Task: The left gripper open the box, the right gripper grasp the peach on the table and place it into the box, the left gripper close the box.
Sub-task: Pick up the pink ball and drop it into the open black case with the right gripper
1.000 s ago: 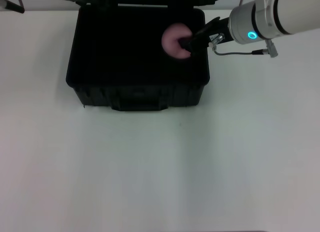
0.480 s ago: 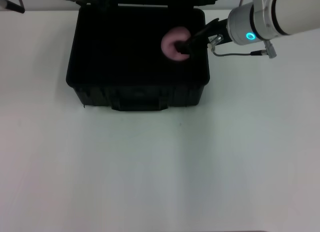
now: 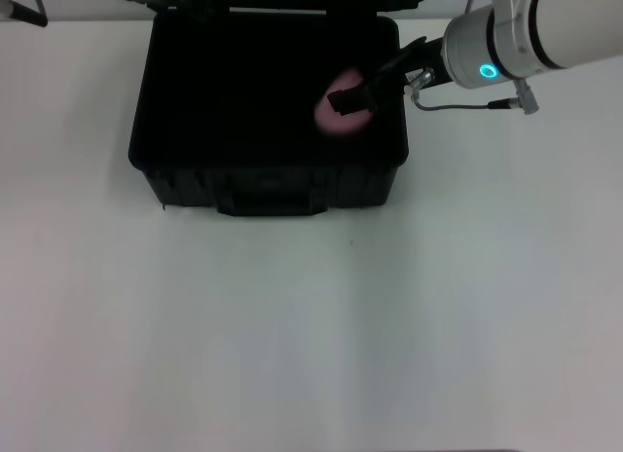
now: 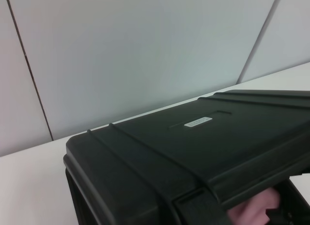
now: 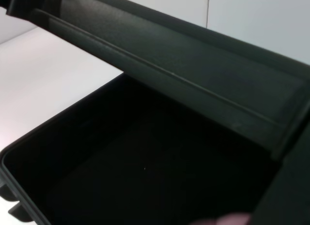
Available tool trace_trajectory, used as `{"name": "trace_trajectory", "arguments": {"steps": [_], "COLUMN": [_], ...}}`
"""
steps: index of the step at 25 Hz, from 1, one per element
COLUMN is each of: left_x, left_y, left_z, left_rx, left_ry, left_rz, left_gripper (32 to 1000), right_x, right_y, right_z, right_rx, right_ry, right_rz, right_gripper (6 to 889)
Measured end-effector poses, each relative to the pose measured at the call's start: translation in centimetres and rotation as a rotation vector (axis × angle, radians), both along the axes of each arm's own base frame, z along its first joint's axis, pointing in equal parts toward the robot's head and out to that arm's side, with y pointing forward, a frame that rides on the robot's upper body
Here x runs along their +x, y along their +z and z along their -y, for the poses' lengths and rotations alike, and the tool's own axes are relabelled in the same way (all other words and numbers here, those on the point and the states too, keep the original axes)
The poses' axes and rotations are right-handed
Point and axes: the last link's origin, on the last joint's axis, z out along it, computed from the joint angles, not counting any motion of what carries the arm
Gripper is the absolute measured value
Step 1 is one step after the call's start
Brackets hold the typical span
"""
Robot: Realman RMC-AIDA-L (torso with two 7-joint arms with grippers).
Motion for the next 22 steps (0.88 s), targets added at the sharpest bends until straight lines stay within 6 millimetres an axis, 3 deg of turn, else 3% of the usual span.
{"name": "trace_trajectory", "arguments": {"steps": [11, 22], "left_x": [-0.11, -0.25], "left_y": [0.0, 0.05], "left_z": [0.01, 0.01], "left_rx": [0.001, 0.003], "left_ry": [0.003, 0.007], "left_rz": [0.001, -0.005], "left_gripper": [397, 398], "right_x": [-0.03, -0.59], "right_y": [0.02, 0.18], "right_z": [-0.12, 0.08], "right_rx": [-0.002, -0.041], "right_ry": [-0.003, 0.002], "right_rz": [0.004, 0.009], "right_gripper": [872, 867]}}
